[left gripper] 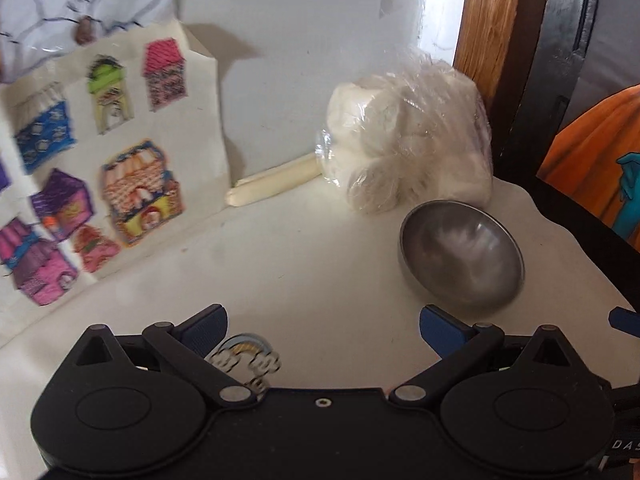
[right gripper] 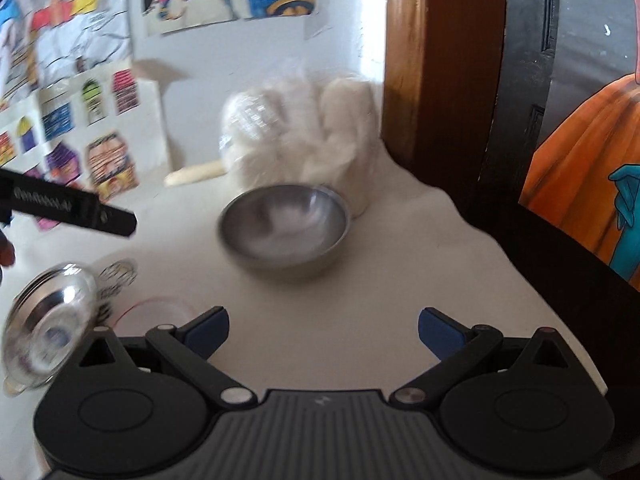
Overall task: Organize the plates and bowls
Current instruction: 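Close the left gripper on the steel bowl rim while the right gripper approaches, then lift the steel bowl with both grippers toward the plate stack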
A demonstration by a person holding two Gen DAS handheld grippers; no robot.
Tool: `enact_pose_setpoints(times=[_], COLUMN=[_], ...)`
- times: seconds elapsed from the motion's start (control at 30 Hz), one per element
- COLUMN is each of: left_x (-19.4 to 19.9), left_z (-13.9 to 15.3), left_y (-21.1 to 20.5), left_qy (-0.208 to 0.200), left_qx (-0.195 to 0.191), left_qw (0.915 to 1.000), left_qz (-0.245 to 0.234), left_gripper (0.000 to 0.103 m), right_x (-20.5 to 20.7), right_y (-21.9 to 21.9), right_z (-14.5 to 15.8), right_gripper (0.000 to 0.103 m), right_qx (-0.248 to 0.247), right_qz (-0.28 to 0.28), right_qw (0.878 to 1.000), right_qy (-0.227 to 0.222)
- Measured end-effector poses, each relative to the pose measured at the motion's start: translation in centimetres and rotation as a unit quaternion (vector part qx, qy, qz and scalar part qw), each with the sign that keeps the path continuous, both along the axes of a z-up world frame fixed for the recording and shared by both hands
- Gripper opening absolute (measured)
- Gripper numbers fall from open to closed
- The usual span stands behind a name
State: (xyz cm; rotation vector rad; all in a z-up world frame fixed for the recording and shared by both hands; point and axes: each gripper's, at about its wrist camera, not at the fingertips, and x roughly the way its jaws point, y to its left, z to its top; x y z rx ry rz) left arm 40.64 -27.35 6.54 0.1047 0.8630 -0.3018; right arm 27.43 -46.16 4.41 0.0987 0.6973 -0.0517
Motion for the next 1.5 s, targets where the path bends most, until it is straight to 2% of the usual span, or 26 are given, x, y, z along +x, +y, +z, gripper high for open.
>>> enact_pose_setpoints(times=[0.17, 0.3, 0.43, 0.6, 0.7, 0.8, 0.87, 0.9, 0.97, 1.0, 1.03, 1.07, 1.13, 1.33, 1.5], left_x=[2.7, 4.3, 5.5, 6.3, 6.6, 6.8, 6.8, 6.7, 6.7, 6.7, 6.6, 6.4, 5.7, 3.2, 0.5], left_z=[-1.3, -2.2, -3.3, -4.6, -5.2, -5.8, -6.2, -6.4, -6.5, -6.5, -6.4, -6.3, -6.0, -4.1, -1.3], left_y=[-1.0, -1.7, -2.3, -2.6, -2.7, -2.9, -3.2, -3.3, -3.4, -3.4, -3.5, -3.6, -3.6, -1.5, 0.1], left_qy=[-0.012, -0.020, -0.009, 0.012, 0.028, 0.042, 0.052, 0.057, 0.071, 0.080, 0.088, 0.093, 0.093, 0.094, 0.067], left_qx=[-0.034, -0.051, -0.061, -0.070, -0.078, -0.084, -0.085, -0.092, -0.111, -0.119, -0.125, -0.128, -0.123, -0.143, -0.148], left_qw=[0.9993, 0.9985, 0.9981, 0.9975, 0.9966, 0.9955, 0.9949, 0.9939, 0.9909, 0.9891, 0.9876, 0.9868, 0.9875, 0.9846, 0.9857], left_qz=[0.006, 0.009, 0.003, -0.002, -0.007, -0.010, -0.017, -0.022, -0.030, -0.032, -0.035, -0.037, -0.034, -0.039, -0.045], left_gripper=[0.102, 0.102, 0.102, 0.101, 0.095, 0.086, 0.070, 0.066, 0.038, 0.032, 0.017, 0.012, 0.012, 0.012, 0.012], right_x=[3.0, 5.1, 6.6, 7.5, 7.9, 8.1, 8.2, 8.1, 8.2, 8.2, 8.2, 8.0, 7.7, 5.4, 3.0], right_y=[-1.6, -2.1, -2.0, -1.7, -1.6, -1.3, -1.2, -1.2, -1.1, -1.1, -0.9, -0.7, -0.3, 0.6, 2.1], right_z=[-0.8, -1.5, -2.4, -3.3, -3.6, -4.1, -4.4, -4.5, -4.7, -4.8, -4.8, -4.8, -4.4, -2.4, 0.0], right_gripper=[0.103, 0.103, 0.103, 0.093, 0.085, 0.077, 0.071, 0.068, 0.047, 0.044, 0.036, 0.033, 0.031, 0.026, 0.026], right_qx=[0.037, 0.039, 0.036, 0.040, 0.046, 0.052, 0.060, 0.068, 0.084, 0.091, 0.095, 0.094, 0.089, 0.093, 0.080], right_qz=[-0.016, -0.027, -0.035, -0.035, -0.033, -0.031, -0.031, -0.030, -0.029, -0.030, -0.029, -0.032, -0.036, -0.038, -0.032], right_qw=[0.999, 0.998, 0.998, 0.998, 0.998, 0.998, 0.998, 0.997, 0.996, 0.995, 0.995, 0.995, 0.995, 0.995, 0.996], right_qy=[-0.015, -0.029, -0.028, -0.017, -0.012, -0.006, -0.007, -0.009, -0.011, -0.009, -0.008, -0.008, -0.008, -0.020, -0.036])
